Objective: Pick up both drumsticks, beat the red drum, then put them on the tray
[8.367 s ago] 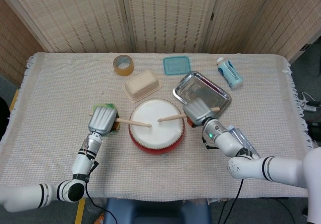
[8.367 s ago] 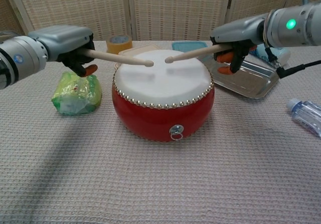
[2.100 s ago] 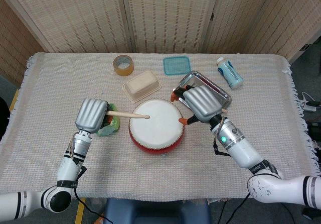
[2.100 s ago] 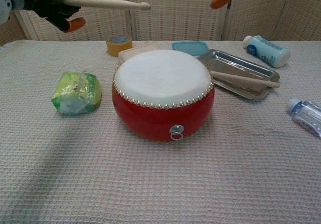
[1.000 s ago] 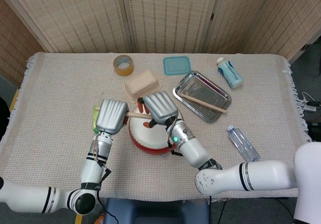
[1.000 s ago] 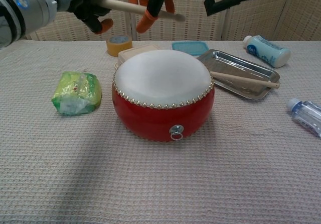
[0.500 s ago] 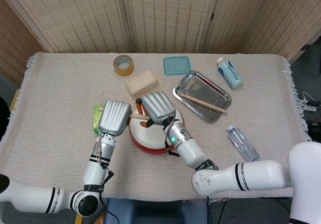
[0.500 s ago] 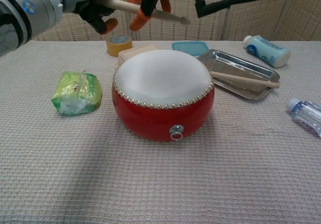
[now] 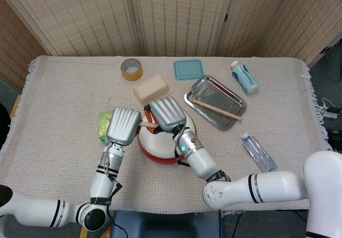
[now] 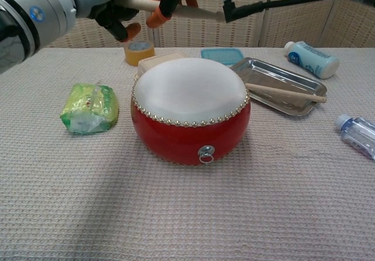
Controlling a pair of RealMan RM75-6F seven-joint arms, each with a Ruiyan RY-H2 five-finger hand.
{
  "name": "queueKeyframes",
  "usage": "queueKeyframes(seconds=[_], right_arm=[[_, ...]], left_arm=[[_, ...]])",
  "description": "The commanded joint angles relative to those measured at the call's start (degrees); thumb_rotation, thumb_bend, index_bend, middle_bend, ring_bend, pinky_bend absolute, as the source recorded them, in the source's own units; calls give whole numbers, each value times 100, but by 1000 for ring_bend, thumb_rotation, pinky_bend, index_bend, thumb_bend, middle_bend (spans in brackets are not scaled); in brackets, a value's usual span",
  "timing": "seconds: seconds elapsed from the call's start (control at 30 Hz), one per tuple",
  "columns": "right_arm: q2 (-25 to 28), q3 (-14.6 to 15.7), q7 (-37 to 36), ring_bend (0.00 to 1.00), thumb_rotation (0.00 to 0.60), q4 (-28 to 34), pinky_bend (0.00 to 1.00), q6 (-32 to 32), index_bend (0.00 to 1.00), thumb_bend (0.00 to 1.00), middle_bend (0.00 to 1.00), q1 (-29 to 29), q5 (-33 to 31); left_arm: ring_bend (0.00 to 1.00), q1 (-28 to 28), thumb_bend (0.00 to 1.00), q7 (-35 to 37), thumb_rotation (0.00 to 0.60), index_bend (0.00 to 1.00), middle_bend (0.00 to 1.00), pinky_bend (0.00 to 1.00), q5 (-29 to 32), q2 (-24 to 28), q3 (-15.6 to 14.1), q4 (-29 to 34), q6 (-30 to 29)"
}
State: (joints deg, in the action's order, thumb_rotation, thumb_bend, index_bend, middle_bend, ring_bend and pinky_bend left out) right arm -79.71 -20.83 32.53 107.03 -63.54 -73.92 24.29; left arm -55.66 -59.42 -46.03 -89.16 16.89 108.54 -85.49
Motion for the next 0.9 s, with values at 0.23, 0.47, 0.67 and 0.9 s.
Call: queueKeyframes(seconds=[0.23,0.47,0.67,0.9], right_arm=[[-49,1,56,664,600,2,716,-119,846,235,779,42,77],[-85,58,155,686,600,-10,726,-158,897,235,799,77,145],[-93,73,173,692,600,-21,730,-161,909,235,804,107,186],[-89,83,208,698,600,-68,735,-124,930,236,814,142,225]], left_arm=[[895,22,457,1,600,779,929,1000,-201,-32,-72,-72,29],[711,43,430,-28,600,535,722,997,-302,-16,-96,-92,64],[514,52,389,-39,600,342,505,807,-285,-8,-92,-95,114],[295,50,346,8,600,115,266,547,-280,8,-54,-121,217]])
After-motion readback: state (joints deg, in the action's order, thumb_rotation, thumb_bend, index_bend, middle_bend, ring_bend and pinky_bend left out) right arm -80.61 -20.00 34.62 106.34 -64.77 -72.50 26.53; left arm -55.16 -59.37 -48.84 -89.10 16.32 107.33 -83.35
